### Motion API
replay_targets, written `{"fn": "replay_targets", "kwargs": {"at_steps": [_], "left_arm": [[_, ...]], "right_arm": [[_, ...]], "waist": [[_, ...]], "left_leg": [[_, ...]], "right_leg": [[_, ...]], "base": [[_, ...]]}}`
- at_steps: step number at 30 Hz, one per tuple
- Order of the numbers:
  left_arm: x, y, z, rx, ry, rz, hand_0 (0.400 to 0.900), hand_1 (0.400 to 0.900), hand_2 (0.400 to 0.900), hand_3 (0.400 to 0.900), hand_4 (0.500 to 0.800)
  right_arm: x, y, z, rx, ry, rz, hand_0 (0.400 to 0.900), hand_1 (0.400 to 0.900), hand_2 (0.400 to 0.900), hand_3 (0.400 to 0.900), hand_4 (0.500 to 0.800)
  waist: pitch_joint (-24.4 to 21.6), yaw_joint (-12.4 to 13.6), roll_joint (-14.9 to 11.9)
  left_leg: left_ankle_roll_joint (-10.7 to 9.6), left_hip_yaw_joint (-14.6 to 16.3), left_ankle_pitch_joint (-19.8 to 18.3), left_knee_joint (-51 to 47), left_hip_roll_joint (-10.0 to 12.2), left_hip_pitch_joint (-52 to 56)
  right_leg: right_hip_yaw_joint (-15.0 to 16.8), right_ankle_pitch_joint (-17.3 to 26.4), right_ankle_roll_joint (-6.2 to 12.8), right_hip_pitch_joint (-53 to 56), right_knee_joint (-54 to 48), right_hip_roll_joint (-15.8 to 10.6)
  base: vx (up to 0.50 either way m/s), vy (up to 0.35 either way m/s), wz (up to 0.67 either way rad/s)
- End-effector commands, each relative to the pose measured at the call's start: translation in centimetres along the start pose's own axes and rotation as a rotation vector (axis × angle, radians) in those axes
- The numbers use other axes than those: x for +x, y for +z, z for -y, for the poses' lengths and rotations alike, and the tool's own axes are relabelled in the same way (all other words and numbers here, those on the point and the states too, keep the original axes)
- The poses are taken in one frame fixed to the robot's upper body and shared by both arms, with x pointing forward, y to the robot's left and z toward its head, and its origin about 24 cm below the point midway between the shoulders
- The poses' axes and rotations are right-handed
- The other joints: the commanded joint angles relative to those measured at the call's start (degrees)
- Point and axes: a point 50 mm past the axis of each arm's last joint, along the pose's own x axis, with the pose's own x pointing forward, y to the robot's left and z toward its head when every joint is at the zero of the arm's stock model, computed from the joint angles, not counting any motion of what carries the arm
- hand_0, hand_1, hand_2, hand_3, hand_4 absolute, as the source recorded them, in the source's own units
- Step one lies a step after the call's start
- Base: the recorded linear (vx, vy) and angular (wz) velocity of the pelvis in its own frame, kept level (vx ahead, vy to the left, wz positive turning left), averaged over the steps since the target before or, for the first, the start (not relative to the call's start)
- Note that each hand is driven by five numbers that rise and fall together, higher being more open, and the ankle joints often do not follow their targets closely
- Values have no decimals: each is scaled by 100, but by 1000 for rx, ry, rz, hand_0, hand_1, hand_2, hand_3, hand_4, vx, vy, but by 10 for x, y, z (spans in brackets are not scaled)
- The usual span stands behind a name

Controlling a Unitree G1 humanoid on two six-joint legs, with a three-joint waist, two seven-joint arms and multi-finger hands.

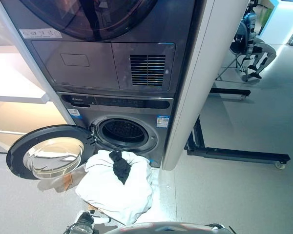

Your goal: Put the clothes in the basket into the washing machine.

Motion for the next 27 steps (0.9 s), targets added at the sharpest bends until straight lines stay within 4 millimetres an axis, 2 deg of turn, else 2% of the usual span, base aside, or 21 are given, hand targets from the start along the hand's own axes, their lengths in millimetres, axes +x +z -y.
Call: {"fn": "replay_targets", "kwargs": {"at_steps": [1,16,27], "left_arm": [[4,16,-11,-45,48,8,900,900,900,900,800],[3,5,-10,-21,26,-36,900,900,900,900,800],[5,2,-29,6,71,-56,900,900,900,900,800]], "right_arm": [[0,16,-1,-59,-20,1,900,900,900,900,800],[0,18,-3,-96,-10,23,900,900,900,900,800],[0,28,11,-169,-28,82,900,900,900,900,800]], "waist": [[2,-11,-231],[-14,-4,-265],[-16,1,-268]], "left_leg": [[280,-104,-173,-205,-263,-118],[249,-82,-161,-229,-234,-133],[234,-72,-141,-229,-228,-148]], "right_leg": [[52,-62,196,10,105,-202],[15,-15,212,-10,52,-158],[1,-14,213,-44,73,-137]], "base": [[0,0,0],[-2,-1,0],[-21,-35,0]]}}
